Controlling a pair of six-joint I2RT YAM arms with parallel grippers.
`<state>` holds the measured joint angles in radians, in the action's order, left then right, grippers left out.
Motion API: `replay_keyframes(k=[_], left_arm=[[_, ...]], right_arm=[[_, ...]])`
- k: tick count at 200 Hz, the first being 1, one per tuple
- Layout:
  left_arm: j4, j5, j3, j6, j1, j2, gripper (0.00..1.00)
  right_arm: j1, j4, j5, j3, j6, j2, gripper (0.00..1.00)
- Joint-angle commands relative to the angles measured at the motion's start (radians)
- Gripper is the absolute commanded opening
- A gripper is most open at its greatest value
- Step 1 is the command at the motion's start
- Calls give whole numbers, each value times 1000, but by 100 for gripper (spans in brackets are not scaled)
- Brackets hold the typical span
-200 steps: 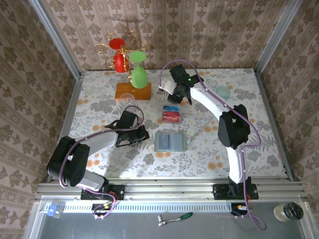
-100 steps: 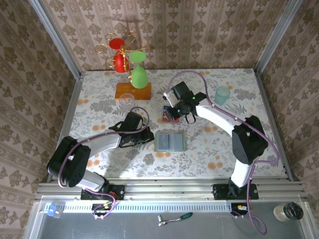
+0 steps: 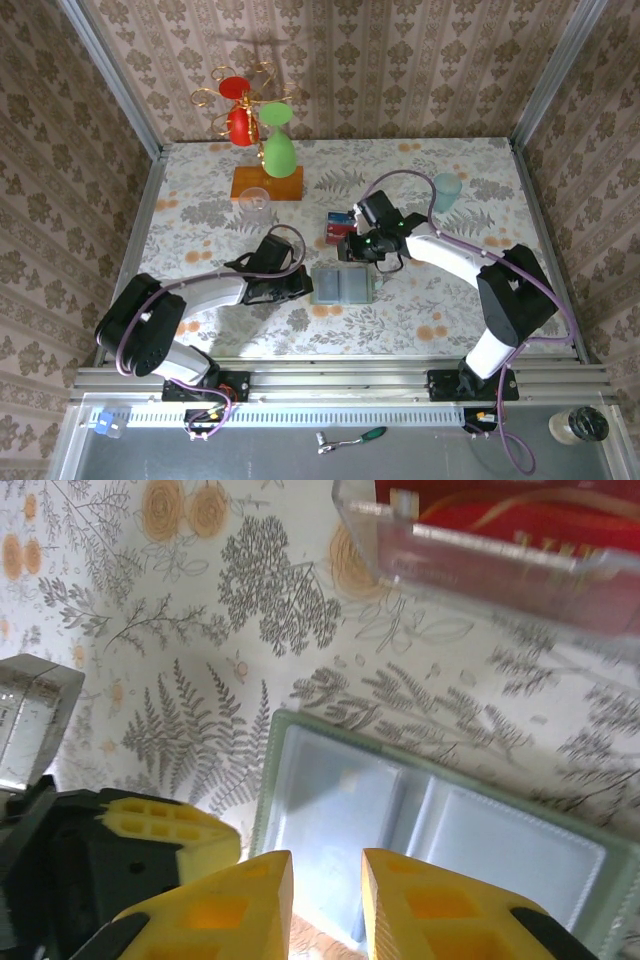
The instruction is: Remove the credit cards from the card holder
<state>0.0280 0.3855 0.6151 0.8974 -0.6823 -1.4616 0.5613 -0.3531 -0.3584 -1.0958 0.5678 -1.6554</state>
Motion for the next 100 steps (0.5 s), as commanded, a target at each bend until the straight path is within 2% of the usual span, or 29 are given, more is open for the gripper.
replay_keyframes(k=[1, 100], left_arm=[[-35, -14, -10, 16, -8, -29, 0], [-35, -7, 23, 6, -8, -88, 0]], right_arm=[[10, 63, -85, 33, 110, 10, 25], [48, 80, -88, 34, 148, -61, 27]])
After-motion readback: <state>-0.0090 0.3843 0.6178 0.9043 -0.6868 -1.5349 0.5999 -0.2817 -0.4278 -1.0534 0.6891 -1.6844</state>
